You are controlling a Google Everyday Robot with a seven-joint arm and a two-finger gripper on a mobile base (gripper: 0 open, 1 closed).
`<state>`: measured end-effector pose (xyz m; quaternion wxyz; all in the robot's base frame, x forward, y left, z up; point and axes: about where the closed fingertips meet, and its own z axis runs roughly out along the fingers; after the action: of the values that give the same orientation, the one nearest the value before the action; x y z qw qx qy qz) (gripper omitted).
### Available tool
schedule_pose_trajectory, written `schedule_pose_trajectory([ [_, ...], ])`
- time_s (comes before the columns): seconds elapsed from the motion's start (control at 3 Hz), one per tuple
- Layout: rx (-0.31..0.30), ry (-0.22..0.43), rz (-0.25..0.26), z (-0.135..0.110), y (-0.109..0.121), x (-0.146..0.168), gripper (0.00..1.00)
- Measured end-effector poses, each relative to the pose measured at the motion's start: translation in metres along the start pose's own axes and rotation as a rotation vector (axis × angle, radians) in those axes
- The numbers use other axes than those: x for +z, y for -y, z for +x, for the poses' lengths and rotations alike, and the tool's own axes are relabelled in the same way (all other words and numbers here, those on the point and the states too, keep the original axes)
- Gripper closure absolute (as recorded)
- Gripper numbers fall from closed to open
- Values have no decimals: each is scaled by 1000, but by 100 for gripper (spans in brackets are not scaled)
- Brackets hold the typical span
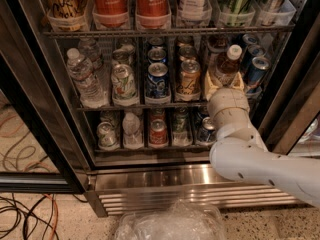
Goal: Pick blue plastic bottle from middle shelf of fridge
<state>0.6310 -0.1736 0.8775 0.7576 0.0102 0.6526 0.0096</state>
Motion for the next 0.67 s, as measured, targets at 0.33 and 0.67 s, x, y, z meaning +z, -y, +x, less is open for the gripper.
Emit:
schedule_pose_trajectory([
  [0.33,13,60,25,-26,-3,-14,100],
  [0.67,19,114,32,-71,8,-31,100],
])
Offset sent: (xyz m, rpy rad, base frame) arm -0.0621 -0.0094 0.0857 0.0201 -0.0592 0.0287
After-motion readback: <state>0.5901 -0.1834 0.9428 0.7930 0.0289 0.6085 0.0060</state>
